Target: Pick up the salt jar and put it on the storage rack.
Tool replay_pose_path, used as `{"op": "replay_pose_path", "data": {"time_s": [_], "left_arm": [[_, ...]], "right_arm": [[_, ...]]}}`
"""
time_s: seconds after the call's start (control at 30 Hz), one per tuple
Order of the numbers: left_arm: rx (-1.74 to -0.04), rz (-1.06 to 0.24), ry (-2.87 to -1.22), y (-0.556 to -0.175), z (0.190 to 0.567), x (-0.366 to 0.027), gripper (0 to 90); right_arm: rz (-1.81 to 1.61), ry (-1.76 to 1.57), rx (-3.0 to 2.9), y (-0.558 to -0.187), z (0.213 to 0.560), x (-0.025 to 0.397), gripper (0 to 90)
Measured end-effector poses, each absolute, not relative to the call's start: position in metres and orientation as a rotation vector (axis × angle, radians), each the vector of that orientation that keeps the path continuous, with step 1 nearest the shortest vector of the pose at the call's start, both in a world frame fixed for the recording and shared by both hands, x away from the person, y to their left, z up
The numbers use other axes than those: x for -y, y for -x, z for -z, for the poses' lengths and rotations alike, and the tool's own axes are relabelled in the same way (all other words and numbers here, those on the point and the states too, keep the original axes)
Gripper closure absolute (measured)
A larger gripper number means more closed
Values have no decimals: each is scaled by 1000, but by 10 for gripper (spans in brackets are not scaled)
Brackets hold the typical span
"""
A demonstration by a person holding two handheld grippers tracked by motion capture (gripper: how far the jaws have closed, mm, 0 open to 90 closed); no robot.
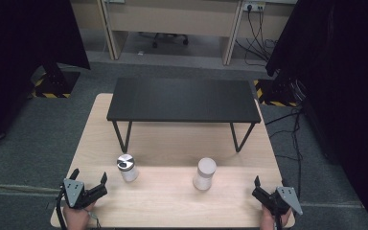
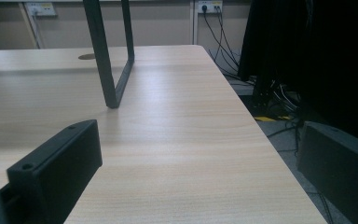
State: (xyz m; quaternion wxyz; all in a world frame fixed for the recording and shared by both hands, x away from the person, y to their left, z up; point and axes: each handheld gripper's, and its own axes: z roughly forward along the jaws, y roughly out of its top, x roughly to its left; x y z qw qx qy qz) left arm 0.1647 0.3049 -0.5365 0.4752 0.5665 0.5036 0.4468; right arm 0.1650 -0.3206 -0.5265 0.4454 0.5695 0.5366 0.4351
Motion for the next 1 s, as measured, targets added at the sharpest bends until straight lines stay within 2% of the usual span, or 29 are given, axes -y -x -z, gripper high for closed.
{"op": "replay_pose_path", "data": {"time_s": [0.53,1.0], "left_arm": [[-1227,-1012,-1389,-168,530,-312,0],[-1162,-950,-1418,-166,524,-291,0]], "right_arm": [[-1078,-1396,-1351,-165,526,322,3],[-1109,-1386,-1346,-163,528,325,3]]}}
